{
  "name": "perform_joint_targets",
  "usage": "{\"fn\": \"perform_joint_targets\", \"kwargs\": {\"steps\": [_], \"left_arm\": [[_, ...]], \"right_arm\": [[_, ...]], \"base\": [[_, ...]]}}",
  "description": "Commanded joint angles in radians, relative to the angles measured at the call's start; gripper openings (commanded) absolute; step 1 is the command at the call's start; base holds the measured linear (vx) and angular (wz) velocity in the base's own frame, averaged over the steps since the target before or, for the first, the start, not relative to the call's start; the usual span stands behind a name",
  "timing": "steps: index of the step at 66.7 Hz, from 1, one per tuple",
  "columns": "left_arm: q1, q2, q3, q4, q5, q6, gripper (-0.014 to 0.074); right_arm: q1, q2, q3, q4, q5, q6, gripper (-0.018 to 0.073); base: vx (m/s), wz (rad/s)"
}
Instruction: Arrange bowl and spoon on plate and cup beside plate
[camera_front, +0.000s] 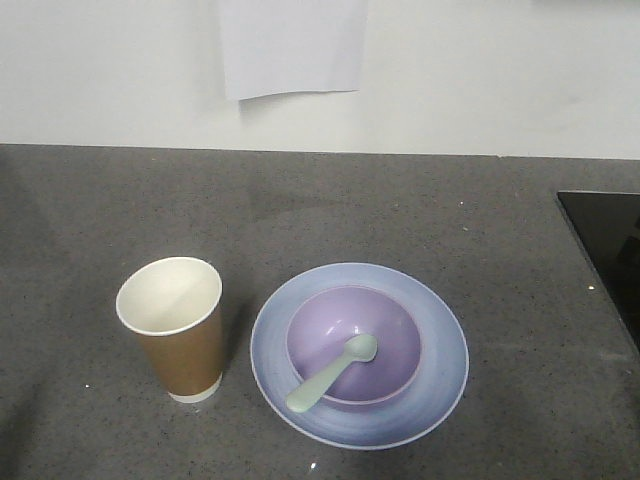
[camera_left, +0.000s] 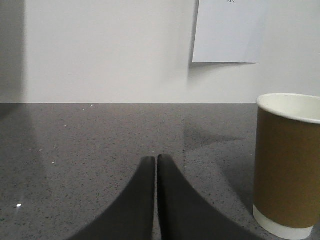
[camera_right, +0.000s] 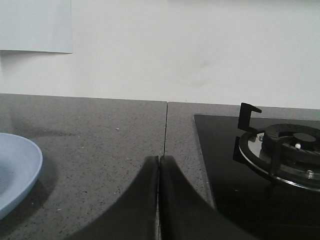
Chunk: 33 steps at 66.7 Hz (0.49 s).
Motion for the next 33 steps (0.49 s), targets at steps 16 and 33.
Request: {"fn": "perform_joint_targets", "kwargs": {"steps": [16, 33], "left_arm": [[0.0, -0.015, 0.03, 0.0, -0.066, -0.013, -0.0007], [0.0, -0.015, 0.03, 0.0, -0.066, -0.013, -0.0007]], "right_arm": [[-0.008, -0.011, 0.017, -0.011, -0.072, -0.006, -0.0005], [-0.008, -0.011, 0.016, -0.011, -0.072, -0.006, -0.0005]], "base": [[0.0, 0.0], [0.0, 0.0]]}}
